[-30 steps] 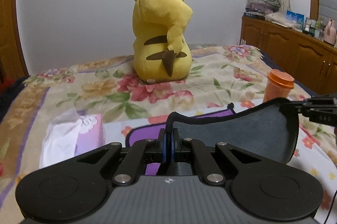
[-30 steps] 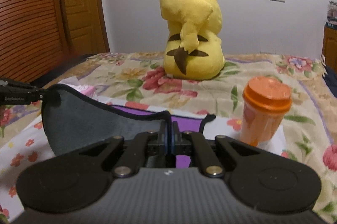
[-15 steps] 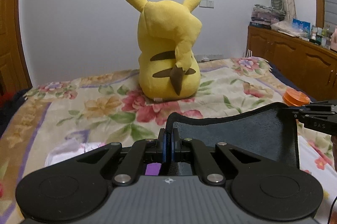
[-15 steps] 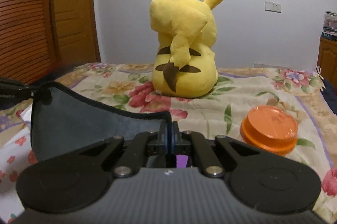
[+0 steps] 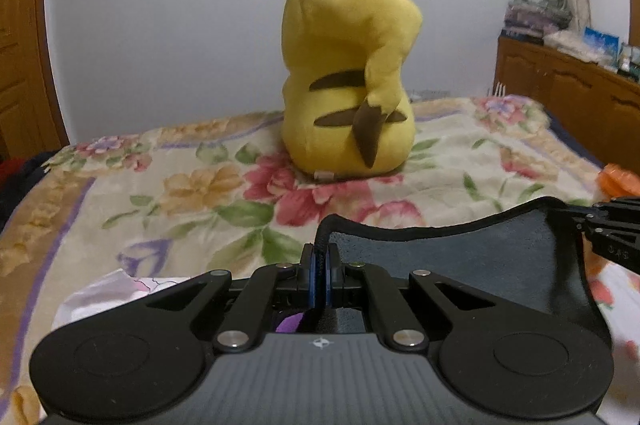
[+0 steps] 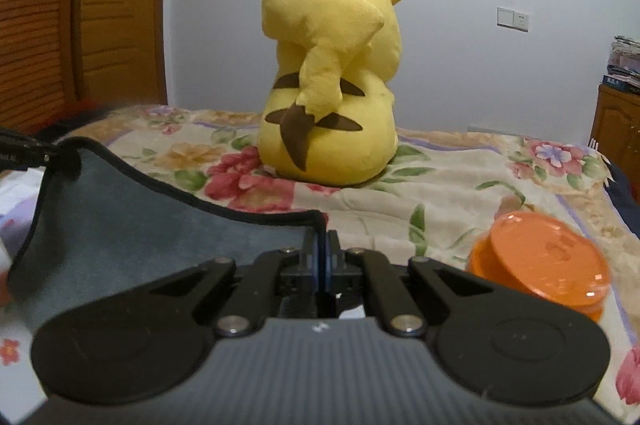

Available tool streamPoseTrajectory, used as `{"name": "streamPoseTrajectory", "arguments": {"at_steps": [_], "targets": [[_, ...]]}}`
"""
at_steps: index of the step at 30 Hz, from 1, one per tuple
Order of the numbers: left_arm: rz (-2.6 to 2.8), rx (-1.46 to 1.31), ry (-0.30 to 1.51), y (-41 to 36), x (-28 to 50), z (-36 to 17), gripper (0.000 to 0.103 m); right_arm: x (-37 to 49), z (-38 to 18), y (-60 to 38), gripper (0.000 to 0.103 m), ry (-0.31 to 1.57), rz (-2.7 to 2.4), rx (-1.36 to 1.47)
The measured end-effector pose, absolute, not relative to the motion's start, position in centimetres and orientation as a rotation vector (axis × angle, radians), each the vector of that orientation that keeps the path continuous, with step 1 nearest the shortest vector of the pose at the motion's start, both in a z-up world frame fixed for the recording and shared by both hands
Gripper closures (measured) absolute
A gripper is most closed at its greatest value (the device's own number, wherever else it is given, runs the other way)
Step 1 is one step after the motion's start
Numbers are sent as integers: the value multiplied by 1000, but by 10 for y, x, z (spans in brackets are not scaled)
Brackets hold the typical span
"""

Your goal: Fold towel

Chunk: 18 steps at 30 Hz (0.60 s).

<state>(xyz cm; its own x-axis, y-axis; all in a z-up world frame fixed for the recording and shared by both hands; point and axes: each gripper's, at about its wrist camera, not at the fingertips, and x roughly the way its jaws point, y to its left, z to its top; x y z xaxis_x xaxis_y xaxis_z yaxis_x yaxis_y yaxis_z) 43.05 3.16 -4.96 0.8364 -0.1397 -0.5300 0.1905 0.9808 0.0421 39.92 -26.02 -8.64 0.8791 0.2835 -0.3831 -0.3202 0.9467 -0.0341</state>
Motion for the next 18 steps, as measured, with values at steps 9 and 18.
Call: {"name": "streamPoseTrajectory", "arguments": {"at_steps": [9, 18], "targets": [[-131, 94, 641, 35, 457, -88, 95, 426, -118, -250, 99, 458, 301, -138], [-132, 70, 652, 36, 450, -94, 48, 423, -126, -250, 56, 491, 291, -127]]}}
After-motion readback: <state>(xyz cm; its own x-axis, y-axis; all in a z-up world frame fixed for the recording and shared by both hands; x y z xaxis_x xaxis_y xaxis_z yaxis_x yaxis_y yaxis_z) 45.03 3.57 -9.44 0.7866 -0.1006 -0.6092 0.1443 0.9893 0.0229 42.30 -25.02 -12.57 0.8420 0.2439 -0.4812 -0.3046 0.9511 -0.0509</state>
